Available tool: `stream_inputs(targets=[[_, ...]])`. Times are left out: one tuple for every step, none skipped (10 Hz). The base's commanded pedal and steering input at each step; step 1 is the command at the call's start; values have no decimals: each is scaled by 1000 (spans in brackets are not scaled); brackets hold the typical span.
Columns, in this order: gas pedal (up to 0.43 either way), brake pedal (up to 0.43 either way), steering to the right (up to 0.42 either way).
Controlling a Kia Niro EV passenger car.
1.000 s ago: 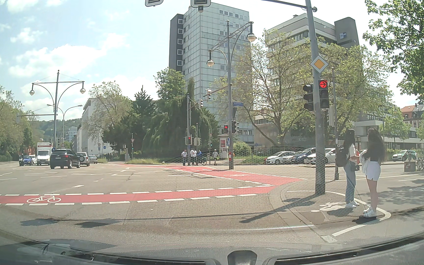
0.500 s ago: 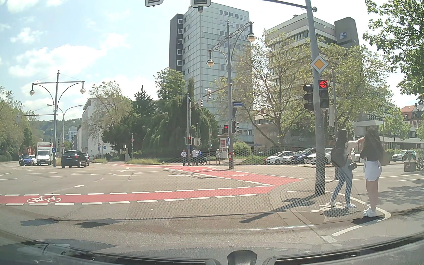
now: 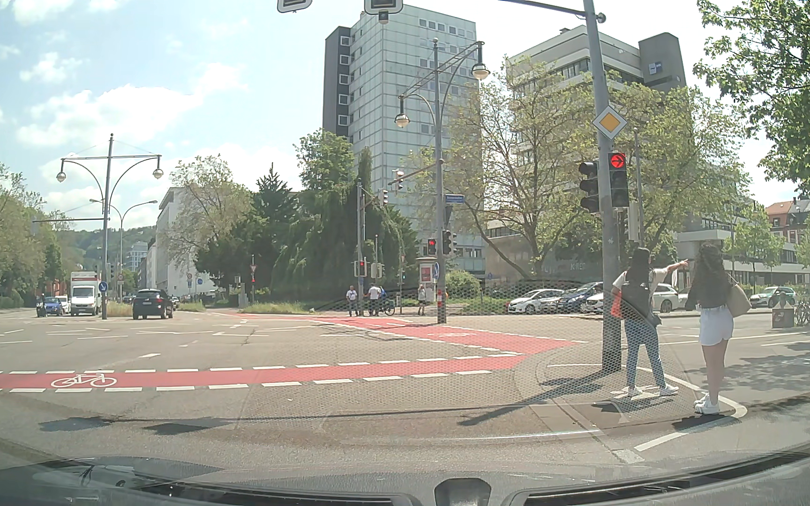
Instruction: Follow the waypoints while adhering to traffic rules and regulations
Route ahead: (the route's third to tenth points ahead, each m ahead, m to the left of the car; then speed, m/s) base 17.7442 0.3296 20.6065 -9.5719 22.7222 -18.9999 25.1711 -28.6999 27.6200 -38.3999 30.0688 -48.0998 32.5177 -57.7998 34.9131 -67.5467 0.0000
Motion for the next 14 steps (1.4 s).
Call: stream_inputs(targets=[[0,268,-94],[0,262,-94],[0,268,-94],[0,262,-94],[0,262,-94],[0,268,-94],[0,262,-94],[0,268,-94],[0,268,-94],[0,262,-94],[0,262,-94],[0,262,-94],[0,268,-94],[0,268,-94]])
